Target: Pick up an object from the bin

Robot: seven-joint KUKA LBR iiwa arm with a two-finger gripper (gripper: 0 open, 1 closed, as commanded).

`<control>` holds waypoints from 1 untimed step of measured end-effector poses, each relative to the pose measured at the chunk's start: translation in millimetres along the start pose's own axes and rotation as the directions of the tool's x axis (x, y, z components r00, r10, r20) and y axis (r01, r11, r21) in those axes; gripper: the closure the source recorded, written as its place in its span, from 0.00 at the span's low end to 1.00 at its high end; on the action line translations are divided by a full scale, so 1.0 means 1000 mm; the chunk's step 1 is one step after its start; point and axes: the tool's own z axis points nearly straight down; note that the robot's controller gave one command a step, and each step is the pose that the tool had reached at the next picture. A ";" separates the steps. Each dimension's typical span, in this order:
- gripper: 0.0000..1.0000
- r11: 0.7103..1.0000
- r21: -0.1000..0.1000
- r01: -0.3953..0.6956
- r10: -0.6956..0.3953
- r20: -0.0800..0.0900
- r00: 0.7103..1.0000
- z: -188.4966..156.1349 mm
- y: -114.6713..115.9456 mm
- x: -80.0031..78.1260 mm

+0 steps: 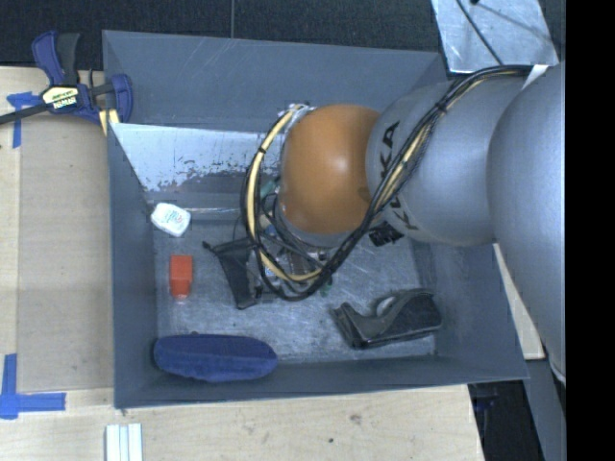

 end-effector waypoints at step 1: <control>1.00 1.000 0.000 0.000 0.000 0.004 1.000 -0.051 0.002 -0.008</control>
Offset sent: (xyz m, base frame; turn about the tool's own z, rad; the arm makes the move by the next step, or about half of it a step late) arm 0.0052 0.0028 0.0472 0.0017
